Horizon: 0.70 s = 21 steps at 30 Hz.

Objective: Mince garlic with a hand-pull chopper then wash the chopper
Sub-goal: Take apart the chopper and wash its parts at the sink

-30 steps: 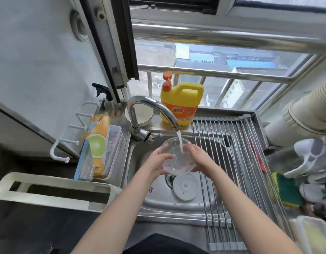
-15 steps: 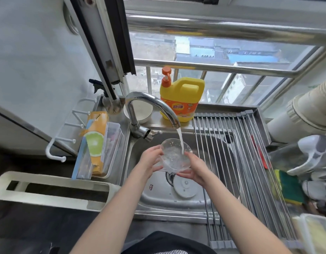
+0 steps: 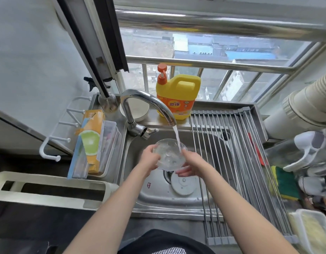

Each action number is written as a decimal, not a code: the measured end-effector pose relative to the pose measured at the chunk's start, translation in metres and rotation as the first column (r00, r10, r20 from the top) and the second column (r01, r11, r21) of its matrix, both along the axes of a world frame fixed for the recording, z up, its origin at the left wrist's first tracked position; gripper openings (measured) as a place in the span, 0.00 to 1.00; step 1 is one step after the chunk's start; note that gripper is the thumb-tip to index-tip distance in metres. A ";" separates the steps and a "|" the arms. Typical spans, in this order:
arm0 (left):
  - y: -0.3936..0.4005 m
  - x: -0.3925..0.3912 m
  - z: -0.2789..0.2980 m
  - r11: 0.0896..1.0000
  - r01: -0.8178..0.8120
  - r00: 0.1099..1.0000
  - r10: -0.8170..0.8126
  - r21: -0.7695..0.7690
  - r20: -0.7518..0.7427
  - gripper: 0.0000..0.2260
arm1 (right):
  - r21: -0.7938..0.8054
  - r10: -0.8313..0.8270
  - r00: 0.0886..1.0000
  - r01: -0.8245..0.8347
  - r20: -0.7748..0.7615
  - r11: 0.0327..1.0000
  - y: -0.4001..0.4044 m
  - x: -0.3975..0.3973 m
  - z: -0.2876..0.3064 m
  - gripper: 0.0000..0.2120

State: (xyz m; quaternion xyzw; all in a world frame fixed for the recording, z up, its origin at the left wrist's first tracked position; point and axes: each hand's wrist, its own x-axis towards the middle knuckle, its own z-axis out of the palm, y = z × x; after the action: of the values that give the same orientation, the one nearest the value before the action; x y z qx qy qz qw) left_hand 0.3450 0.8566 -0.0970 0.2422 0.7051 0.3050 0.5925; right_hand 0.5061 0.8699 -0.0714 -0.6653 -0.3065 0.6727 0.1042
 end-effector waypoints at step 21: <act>0.010 -0.005 0.006 0.907 0.402 0.860 -0.328 0.125 -0.390 0.21 | 0.349 -0.250 0.966 0.257 -0.067 0.901 -0.020 -0.004 -0.031 0.12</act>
State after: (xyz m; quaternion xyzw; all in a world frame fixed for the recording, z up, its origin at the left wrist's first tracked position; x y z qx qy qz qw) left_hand 0.3399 0.8661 -0.0910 0.4824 0.7079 0.2068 0.4727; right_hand 0.5025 0.8500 -0.1019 -0.6626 -0.3327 0.5939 0.3123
